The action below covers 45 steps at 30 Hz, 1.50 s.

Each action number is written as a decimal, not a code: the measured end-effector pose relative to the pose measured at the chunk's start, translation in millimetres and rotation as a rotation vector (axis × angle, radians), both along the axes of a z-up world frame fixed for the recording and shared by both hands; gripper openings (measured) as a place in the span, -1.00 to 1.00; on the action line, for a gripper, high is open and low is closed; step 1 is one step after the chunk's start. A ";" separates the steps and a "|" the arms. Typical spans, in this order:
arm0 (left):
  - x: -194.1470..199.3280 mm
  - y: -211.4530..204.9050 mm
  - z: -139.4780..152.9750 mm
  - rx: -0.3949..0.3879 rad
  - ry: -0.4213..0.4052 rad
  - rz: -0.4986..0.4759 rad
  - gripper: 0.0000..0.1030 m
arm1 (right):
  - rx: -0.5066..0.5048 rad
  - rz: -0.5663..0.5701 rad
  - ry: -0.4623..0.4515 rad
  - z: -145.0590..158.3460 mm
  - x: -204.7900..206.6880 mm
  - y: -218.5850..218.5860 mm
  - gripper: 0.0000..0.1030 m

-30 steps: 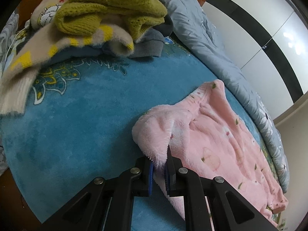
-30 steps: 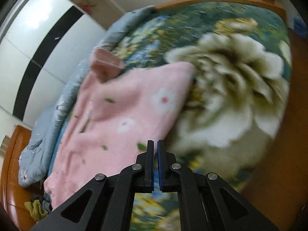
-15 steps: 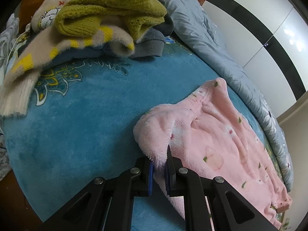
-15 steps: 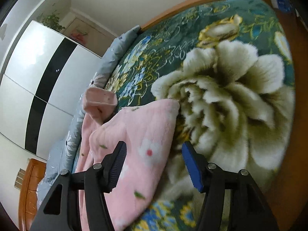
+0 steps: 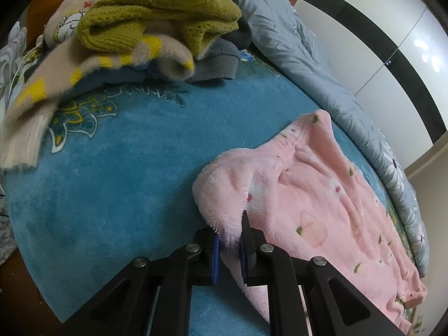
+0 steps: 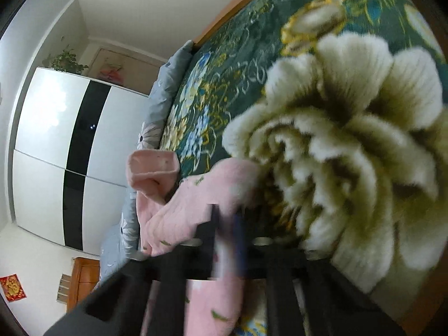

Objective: Fold clothes

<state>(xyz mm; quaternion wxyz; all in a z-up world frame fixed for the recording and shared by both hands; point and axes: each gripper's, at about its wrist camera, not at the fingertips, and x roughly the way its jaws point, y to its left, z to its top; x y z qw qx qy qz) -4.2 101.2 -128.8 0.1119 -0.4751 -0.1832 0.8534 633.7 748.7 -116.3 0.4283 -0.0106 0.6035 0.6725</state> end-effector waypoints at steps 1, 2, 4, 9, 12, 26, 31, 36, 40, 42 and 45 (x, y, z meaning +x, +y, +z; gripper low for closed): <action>-0.3 -0.6 -0.5 0.004 -0.002 0.000 -0.75 | 0.029 -0.009 -0.014 9.9 3.5 -0.2 -0.92; -0.8 -0.7 -1.0 0.010 -0.006 0.000 -0.74 | 0.063 -0.021 -0.022 18.4 7.4 -1.0 -0.93; -1.5 -0.8 -2.5 0.020 -0.016 -0.004 -0.69 | 0.125 -0.049 -0.048 33.7 15.5 -1.9 -0.93; -2.3 -1.9 -4.6 0.045 -0.031 -0.010 -0.66 | 0.057 -0.101 -0.181 22.0 26.8 2.8 -0.96; -3.3 -9.0 -7.2 0.102 -0.054 0.001 -0.60 | 0.003 -0.124 -0.176 1.6 42.2 -3.8 -0.96; -30.2 -29.8 -27.8 0.303 -0.171 0.048 -0.26 | 0.013 0.059 -0.161 -1.7 19.4 -31.8 -0.11; -27.3 -39.8 -23.2 0.333 -0.142 0.064 -0.77 | -0.018 0.064 -0.170 -9.0 10.9 -41.5 -0.11; -18.8 -57.0 -5.9 0.380 -0.091 0.050 -0.78 | -0.047 0.056 -0.136 -15.4 3.5 -43.0 -0.11; -16.3 -67.1 -2.8 0.394 -0.087 0.040 -0.78 | -0.079 0.089 -0.096 -20.7 -13.3 -41.1 -0.68; -15.6 -71.5 -5.0 0.403 -0.096 0.042 -0.78 | -0.084 0.114 -0.114 -18.5 -23.1 -42.5 -0.90; -16.4 -80.5 -4.6 0.426 -0.097 0.045 -0.79 | -0.022 0.104 -0.135 -1.1 -26.6 -50.0 -0.93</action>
